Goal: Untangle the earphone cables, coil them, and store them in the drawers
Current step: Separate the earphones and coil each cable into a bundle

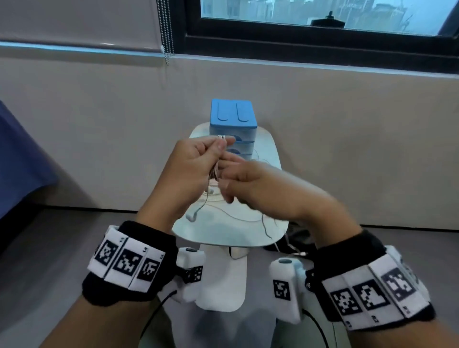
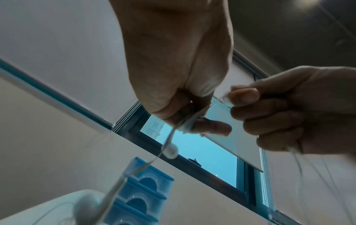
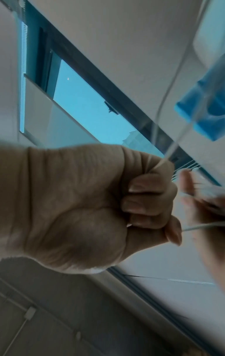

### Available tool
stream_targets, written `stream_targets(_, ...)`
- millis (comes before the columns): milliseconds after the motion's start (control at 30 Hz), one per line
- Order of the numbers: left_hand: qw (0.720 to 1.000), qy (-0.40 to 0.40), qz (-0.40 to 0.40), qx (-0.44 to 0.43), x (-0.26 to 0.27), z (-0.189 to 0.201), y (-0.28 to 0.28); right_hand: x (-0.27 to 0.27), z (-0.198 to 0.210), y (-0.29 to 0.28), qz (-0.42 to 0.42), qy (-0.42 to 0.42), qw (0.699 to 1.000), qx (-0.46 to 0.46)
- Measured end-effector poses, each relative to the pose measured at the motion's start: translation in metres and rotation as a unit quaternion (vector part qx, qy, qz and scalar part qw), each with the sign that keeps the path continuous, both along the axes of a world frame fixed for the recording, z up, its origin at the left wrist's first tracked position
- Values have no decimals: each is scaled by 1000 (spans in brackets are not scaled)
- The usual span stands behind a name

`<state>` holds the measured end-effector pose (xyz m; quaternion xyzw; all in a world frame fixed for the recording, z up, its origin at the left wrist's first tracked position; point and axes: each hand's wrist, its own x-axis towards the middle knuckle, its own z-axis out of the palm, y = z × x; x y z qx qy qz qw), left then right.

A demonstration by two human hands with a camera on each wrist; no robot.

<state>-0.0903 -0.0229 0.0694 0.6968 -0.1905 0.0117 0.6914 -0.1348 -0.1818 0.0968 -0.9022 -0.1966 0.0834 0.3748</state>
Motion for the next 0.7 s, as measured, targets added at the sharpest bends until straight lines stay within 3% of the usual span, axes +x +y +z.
stream_targets(67, 994, -31, -9, 100, -2, -4, 4, -3, 19, -9, -14, -31, 999, 42)
stream_targets(133, 993, -4, -34, 116, -3, -5, 7, -1, 34, -21, -35, -77, 995, 52)
stream_targets(267, 993, 51, -110, 12, -9, 3, 11, 14, 30, -37, -109, -125, 983, 84)
stream_targets(367, 981, 61, -155, -94, -12, 12, 13, 22, 7, -29, -140, -114, 979, 89)
stream_targets(567, 985, 85, -45, -142, 0, 11, 8, 5, -15, 6, -2, -22, 999, -34)
stream_targets(700, 999, 17, 26, 33, 3, -1, 12, -1, 18, 4, 56, -63, 996, -37)
